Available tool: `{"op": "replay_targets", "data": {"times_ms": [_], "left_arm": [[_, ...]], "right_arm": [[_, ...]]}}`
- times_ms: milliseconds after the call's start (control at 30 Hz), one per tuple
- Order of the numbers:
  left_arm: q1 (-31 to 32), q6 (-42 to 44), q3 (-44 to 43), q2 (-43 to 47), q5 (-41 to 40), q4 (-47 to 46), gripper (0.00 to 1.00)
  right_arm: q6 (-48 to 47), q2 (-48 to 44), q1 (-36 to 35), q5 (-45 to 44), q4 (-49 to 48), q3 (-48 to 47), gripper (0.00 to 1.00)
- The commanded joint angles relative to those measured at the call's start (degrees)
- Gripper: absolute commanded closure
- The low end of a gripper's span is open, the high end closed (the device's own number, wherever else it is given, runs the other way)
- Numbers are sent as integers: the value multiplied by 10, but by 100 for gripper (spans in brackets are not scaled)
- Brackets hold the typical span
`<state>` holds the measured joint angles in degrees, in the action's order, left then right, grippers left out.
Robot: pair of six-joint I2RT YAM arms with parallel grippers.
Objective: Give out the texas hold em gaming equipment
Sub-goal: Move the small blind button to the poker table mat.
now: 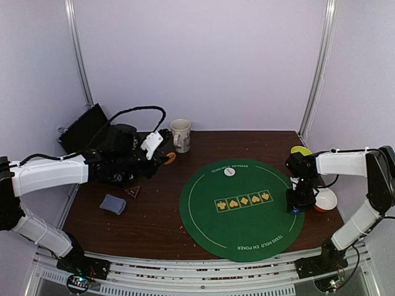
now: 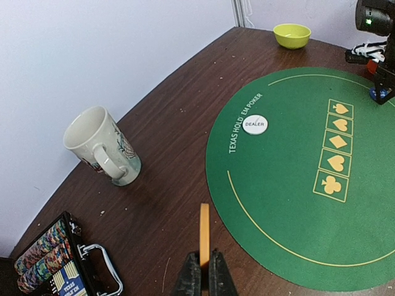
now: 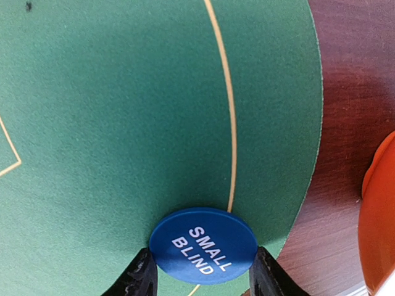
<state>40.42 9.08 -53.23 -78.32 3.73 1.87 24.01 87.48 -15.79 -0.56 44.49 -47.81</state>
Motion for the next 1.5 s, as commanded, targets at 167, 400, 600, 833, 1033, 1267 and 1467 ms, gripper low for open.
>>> {"op": "replay_targets", "data": {"times_ms": [167,400,600,833,1033,1267,1467], "left_arm": [[-5,7,5,13,3,-10,100],[-5,11,4,15,1,-8,100],[-5,13,4,16,2,-6,100],[-5,15,2,16,6,-5,100],[-5,15,3,19,6,-6,100],[-5,17,4,21,10,-4,100],[-5,18,7,33,44,-12,100]], "right_arm": [[11,2,-18,8,18,8,69],[36,-20,-56,18,60,16,70],[54,-50,-61,29,55,51,70],[60,-42,-79,51,34,48,70],[74,-32,-106,50,31,50,70],[77,-39,-113,39,42,45,43],[51,-62,-131,21,92,-51,0]]}}
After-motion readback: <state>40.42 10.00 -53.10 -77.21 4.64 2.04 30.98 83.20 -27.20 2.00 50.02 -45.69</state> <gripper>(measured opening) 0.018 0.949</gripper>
